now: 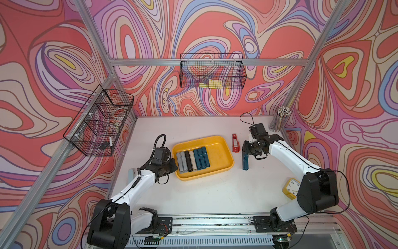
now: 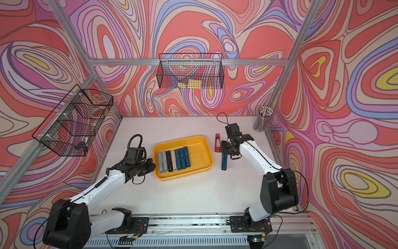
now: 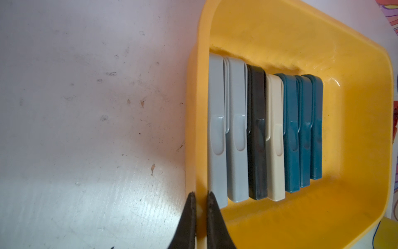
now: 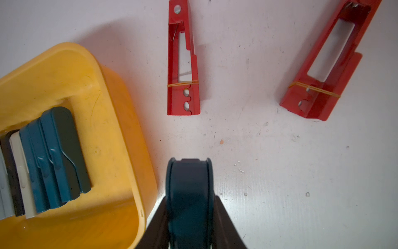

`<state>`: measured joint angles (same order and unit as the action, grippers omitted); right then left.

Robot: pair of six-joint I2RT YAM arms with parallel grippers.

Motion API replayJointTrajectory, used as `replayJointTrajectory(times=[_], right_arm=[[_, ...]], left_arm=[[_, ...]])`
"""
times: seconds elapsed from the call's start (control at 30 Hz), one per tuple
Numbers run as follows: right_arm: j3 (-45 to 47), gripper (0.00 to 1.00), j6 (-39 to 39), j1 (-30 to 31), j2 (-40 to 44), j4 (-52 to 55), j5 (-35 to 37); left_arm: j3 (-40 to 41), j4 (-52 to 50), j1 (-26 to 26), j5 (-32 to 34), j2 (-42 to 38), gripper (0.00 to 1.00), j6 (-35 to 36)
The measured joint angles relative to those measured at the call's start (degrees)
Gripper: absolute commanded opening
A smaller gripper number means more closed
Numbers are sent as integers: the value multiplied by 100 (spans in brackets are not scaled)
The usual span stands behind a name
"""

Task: Put the pruning pliers into the storage box
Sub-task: Place the pruning pliers in the storage box.

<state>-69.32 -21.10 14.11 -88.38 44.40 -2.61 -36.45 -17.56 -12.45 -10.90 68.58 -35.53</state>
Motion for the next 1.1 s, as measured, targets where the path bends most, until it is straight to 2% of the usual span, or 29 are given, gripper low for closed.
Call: replayJointTrajectory(times=[0.53,1.1], right_arm=[[-1021,24,-105,772,-951,-9,-66],[-2044,23,-103,1220,-1943,42,-63]], left_arm=[[-26,-22,0,0,26,3,26],[-26,-22,0,0,24,3,26]])
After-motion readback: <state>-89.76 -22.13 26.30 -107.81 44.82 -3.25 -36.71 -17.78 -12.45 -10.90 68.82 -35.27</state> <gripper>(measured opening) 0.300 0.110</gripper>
